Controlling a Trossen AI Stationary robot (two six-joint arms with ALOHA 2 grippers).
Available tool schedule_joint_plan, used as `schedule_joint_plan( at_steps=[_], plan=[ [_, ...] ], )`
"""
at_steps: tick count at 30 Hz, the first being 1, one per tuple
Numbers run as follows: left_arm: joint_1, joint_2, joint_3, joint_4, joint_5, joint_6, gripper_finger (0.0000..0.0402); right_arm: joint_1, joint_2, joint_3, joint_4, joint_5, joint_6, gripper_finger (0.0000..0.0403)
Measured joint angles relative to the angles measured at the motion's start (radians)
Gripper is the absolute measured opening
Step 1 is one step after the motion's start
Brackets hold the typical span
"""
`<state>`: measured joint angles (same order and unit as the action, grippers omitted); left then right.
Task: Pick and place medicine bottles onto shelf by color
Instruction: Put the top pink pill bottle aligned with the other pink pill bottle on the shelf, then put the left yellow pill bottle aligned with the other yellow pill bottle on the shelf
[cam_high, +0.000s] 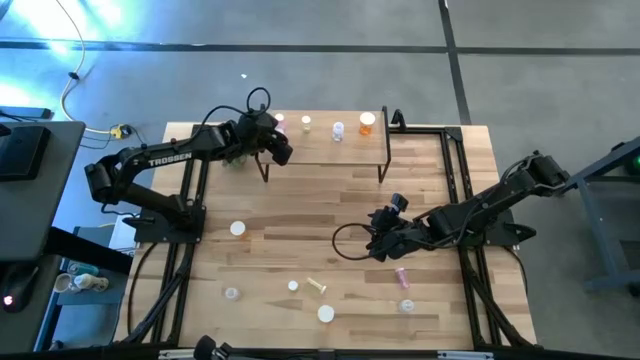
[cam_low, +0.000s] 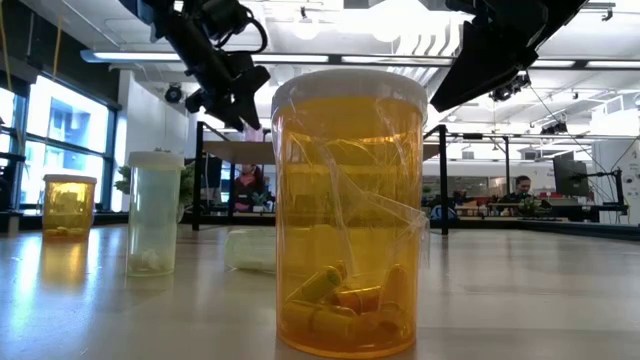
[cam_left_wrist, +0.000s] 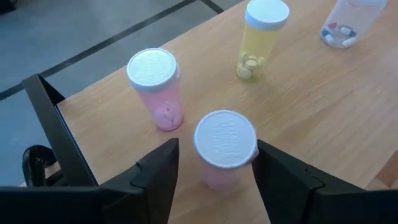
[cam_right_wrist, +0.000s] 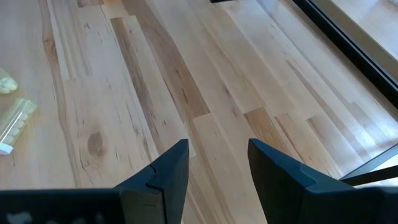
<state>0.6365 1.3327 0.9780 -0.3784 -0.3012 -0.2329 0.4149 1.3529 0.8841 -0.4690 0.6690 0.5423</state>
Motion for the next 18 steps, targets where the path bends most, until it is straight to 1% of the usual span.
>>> schedule_joint_plan(
  at_steps=[4, 8, 14, 18],
  plan=[
    [0.000, -0.002, 0.037, -0.028, 0.001, 0.000, 0.0193, 0.000, 0.000, 0.000, 0.000, 0.000, 0.000, 0.0156],
    [0.000, -0.002, 0.087, -0.094, 0.003, 0.000, 0.0193, 0.000, 0.000, 0.000, 0.000, 0.000, 0.000, 0.0156],
    [0.000, -0.005, 0.178, -0.243, 0.005, 0.038, 0.0193, 0.000, 0.000, 0.000, 0.000, 0.000, 0.000, 0.0156],
    [0.000, -0.009, 0.238, -0.348, 0.040, 0.043, 0.0193, 0.000, 0.000, 0.000, 0.001, 0.000, 0.000, 0.0156]
  ],
)
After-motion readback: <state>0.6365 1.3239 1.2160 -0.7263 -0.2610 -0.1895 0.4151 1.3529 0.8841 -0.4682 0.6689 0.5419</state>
